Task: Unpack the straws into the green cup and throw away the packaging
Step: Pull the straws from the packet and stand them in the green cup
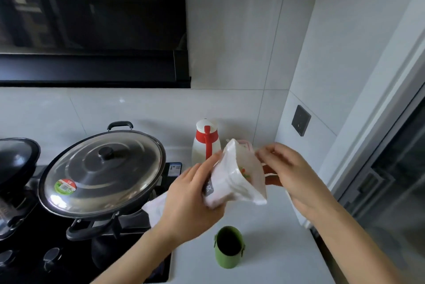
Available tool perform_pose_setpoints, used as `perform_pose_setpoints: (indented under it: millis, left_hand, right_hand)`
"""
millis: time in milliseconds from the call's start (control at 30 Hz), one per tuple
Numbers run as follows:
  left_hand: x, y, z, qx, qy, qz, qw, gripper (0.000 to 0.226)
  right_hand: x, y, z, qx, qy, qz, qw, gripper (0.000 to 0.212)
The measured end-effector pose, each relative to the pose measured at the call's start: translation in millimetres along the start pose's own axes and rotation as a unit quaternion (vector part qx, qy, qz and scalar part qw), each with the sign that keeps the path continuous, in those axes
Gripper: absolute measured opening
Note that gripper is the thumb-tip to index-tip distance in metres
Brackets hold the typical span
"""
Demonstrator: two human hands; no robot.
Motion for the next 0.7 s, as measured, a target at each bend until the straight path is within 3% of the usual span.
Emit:
perform_pose_setpoints:
  millis: [67, 167, 233, 367, 467, 567, 700]
  left_hand:
    - [13.6, 0.9, 21.6, -0.030, 0.065, 0.114, 0.991, 0.086]
    - [25.0, 2.9, 48.7, -0.072, 0.163, 0.287, 0.941, 0.088]
    - [30.6, 11.3, 58.0, -0.117, 0.228, 0.396, 0.882, 0.089]
    - [27.1, 43.4, 59.7, -0.237, 0.326, 0.555, 0.728, 0.090]
    - [22.1, 57.9, 55.4, -0.284, 0.361, 0.589, 0.665, 0.092]
    - [14.8, 61.1, 53.6, -0.296, 0.373, 0.601, 0.642, 0.092]
    - [-0.6, 59.1, 49.0, -0.317, 0.360, 0.600, 0.641, 0.090]
  right_hand:
    - [12.7, -11.8, 2.9, 0.020, 0.026, 0.102, 0.994, 0.030]
    - [49.6, -12.0, 11.1, 0.009, 0.127, 0.292, 0.948, 0.039]
    - [76.4, -4.0, 14.5, 0.008, 0.183, 0.374, 0.909, 0.040]
    - [113.6, 34.6, 18.1, -0.019, 0.252, 0.522, 0.815, 0.038]
    - [113.2, 69.8, 18.2, -0.101, 0.260, 0.572, 0.772, 0.041]
    - [123.9, 83.7, 22.1, -0.096, 0.274, 0.595, 0.750, 0.038]
    - [148.5, 86.8, 27.5, -0.037, 0.308, 0.570, 0.761, 0.036]
Point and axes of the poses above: each hand's wrist, its own z-axis towards the middle knuckle, its own y-axis out of the palm, x = y × z, the point moved 8 cm from there along z, towards the middle knuckle, and after that the axes turned 1 degree about -x, right-handed, at the moved point
